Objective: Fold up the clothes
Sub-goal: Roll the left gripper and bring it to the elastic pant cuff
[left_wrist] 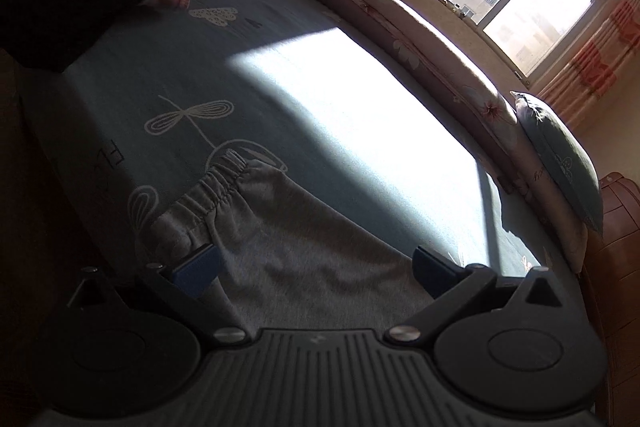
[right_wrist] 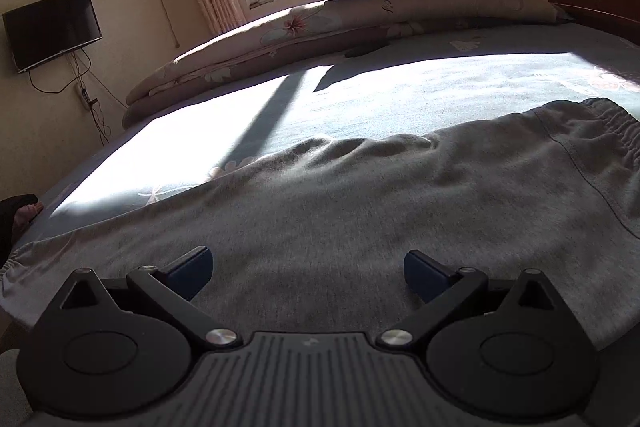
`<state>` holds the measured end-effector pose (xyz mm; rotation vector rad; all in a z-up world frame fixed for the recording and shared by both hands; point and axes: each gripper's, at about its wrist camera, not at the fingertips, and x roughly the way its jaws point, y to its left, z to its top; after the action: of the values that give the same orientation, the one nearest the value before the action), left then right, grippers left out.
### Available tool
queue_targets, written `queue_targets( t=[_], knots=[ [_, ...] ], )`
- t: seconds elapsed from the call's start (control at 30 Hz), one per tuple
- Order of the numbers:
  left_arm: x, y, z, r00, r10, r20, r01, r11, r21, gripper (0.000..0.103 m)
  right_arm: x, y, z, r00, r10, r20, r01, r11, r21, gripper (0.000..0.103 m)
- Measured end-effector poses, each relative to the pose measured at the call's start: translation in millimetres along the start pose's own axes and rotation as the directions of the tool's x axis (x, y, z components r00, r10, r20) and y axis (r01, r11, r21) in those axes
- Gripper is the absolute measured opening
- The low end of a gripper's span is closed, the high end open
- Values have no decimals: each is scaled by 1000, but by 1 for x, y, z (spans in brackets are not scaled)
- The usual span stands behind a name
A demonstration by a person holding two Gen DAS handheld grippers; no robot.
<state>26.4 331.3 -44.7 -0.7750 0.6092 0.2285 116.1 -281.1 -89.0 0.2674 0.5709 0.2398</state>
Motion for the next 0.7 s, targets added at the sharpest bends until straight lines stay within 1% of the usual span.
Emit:
queue_targets(
  t=[0.07, 0.17, 0.27, 0.37, 0.53, 0.63, 0.7],
  knots=[
    [3, 26, -5, 999, -34, 12, 35, 996, -80, 102, 2, 2, -1, 1000, -10, -2, 10, 1000, -17, 103],
    [14, 57, -15, 997, -75, 25, 78, 983, -166, 102, 5, 7, -3, 1000, -31, -2, 31, 998, -46, 103],
    [32, 80, -25, 993, -120, 9, 119, 963, -242, 102, 8, 13, -6, 999, -47, 2, 47, 995, -82, 103],
    [49, 97, -33, 985, -170, 12, 165, 939, -303, 102, 11, 19, -10, 998, -63, 4, 63, 991, -118, 103],
    [76, 117, -40, 962, -273, 28, 262, 882, -392, 102, 12, 25, -15, 996, -93, 7, 93, 981, -168, 103],
    [87, 121, -42, 950, -312, 31, 295, 857, -421, 102, 13, 26, -16, 995, -102, 7, 102, 980, -173, 103],
    [88, 121, -41, 938, -343, 44, 329, 843, -425, 102, 14, 26, -16, 994, -108, 7, 108, 979, -175, 103]
  ],
)
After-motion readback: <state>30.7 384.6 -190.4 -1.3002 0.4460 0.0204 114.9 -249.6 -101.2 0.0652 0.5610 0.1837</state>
